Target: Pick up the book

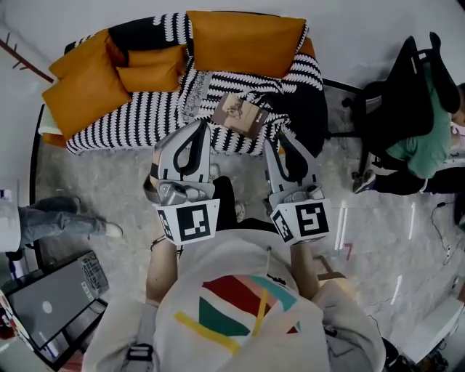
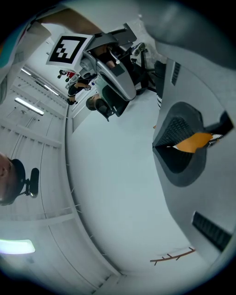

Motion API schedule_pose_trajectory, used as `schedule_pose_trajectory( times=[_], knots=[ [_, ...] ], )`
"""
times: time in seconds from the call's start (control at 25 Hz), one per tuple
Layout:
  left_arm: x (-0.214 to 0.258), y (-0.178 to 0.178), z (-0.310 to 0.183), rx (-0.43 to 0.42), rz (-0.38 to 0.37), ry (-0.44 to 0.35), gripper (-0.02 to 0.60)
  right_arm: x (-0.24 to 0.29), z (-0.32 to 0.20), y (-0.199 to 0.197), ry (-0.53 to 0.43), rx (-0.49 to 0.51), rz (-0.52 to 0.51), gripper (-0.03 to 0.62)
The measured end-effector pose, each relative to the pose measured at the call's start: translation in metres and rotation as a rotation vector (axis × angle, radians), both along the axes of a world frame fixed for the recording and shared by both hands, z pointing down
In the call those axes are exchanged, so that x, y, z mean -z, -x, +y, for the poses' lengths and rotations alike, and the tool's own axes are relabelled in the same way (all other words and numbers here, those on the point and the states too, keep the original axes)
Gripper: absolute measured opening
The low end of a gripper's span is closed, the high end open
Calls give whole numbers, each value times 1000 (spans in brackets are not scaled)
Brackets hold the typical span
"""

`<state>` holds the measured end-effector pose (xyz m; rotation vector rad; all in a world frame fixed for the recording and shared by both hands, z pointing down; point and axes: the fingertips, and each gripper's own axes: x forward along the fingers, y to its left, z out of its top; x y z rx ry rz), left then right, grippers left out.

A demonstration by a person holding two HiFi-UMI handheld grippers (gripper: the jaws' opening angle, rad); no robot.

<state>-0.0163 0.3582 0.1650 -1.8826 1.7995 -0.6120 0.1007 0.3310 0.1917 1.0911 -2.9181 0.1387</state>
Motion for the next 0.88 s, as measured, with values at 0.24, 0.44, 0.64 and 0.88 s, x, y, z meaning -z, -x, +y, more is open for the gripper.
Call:
schedule_pose_trajectory(
  times=[0.24, 0.44, 0.64, 0.88],
  knots=[
    [-19, 23, -42, 5, 12, 34, 8, -24, -41, 4, 60, -54, 16, 146],
    [-38, 41, -108, -32, 19, 55, 8, -46, -92, 36, 156, 43, 65, 146],
    [-49, 65, -183, -72, 15, 64, 8, -38, -161, 65, 131, -29, 109, 146],
    [-45, 83, -259, -148, 86, 67, 8, -46, -234, 82, 189, -97, 126, 146]
  ],
)
